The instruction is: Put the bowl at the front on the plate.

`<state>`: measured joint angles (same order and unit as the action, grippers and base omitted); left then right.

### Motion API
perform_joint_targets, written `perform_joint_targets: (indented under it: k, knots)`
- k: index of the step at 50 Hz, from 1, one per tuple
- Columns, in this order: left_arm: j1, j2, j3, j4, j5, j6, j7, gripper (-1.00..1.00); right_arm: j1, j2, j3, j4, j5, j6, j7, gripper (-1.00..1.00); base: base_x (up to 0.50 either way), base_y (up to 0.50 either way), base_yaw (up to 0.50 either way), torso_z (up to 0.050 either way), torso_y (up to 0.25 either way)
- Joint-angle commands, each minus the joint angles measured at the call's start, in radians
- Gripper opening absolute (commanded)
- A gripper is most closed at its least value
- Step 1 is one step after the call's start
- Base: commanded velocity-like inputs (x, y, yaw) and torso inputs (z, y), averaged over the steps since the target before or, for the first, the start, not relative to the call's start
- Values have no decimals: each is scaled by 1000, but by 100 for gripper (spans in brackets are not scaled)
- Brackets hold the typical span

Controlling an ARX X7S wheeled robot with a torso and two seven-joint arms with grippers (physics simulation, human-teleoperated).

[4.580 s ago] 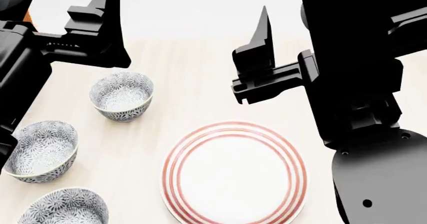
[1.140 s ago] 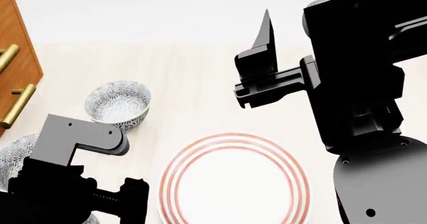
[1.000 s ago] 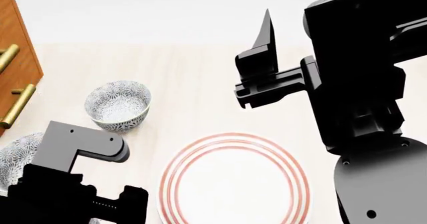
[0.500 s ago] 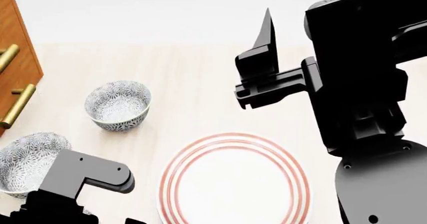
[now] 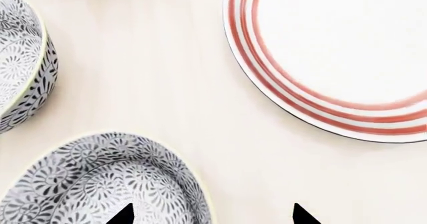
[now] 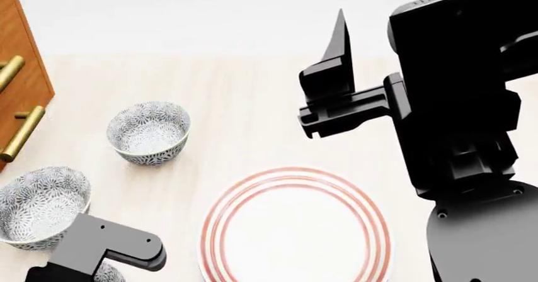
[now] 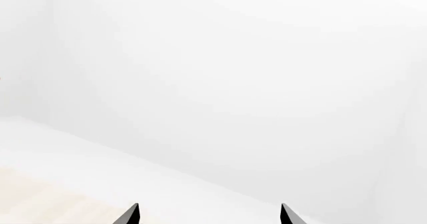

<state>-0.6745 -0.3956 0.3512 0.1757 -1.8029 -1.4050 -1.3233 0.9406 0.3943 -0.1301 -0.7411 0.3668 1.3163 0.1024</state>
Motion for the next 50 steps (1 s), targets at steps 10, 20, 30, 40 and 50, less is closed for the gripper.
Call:
perform_joint_targets:
  k: [10, 20, 30, 40, 50]
  knots:
    - [46, -30, 38, -17, 34, 24, 29, 100, -3, 7, 0, -13, 7, 10, 10, 100, 0, 0, 0, 0, 0]
    - [52, -38, 52, -25, 43, 37, 37, 100, -7, 7, 4, -18, 9, 8, 17, 100, 0, 0, 0, 0, 0]
    - [61, -42, 66, -39, 51, 51, 44, 100, -12, 13, -4, -16, 7, 3, 24, 100, 0, 0, 0, 0, 0]
    - [69, -48, 80, -51, 67, 60, 63, 100, -13, 13, 1, -22, 13, 5, 27, 100, 0, 0, 0, 0, 0]
    - [68, -49, 92, -85, 84, 72, 95, -100, -21, 14, 3, -23, 16, -1, 31, 100, 0, 0, 0, 0, 0]
